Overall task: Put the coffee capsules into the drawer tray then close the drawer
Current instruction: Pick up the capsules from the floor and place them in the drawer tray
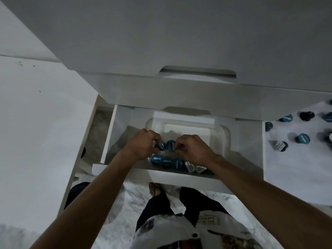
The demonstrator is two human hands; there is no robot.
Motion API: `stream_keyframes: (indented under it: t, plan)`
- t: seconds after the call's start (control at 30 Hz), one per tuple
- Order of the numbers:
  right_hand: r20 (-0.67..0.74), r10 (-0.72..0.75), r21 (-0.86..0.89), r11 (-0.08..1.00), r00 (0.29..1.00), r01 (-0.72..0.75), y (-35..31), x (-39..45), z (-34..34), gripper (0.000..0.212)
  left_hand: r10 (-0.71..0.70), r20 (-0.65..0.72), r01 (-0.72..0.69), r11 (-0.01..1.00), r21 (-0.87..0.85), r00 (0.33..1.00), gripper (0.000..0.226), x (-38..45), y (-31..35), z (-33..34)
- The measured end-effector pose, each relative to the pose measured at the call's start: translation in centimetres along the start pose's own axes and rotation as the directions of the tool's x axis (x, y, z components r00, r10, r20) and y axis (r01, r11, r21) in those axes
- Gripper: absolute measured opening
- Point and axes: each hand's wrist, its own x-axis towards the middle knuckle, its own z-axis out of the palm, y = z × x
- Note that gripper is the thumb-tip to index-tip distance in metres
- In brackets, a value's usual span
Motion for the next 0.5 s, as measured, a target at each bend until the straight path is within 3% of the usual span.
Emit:
stream_keyframes:
  t: [0.5]
  plan:
    - [0.071, 0.026, -0.011, 1.000, 0.997, -0.025, -0.39, 0.57, 0.19, 0.021, 0.011, 0.025, -0.013, 0.997, 0.080, 1.000, 0.011, 0.59, -1.03, 0.31]
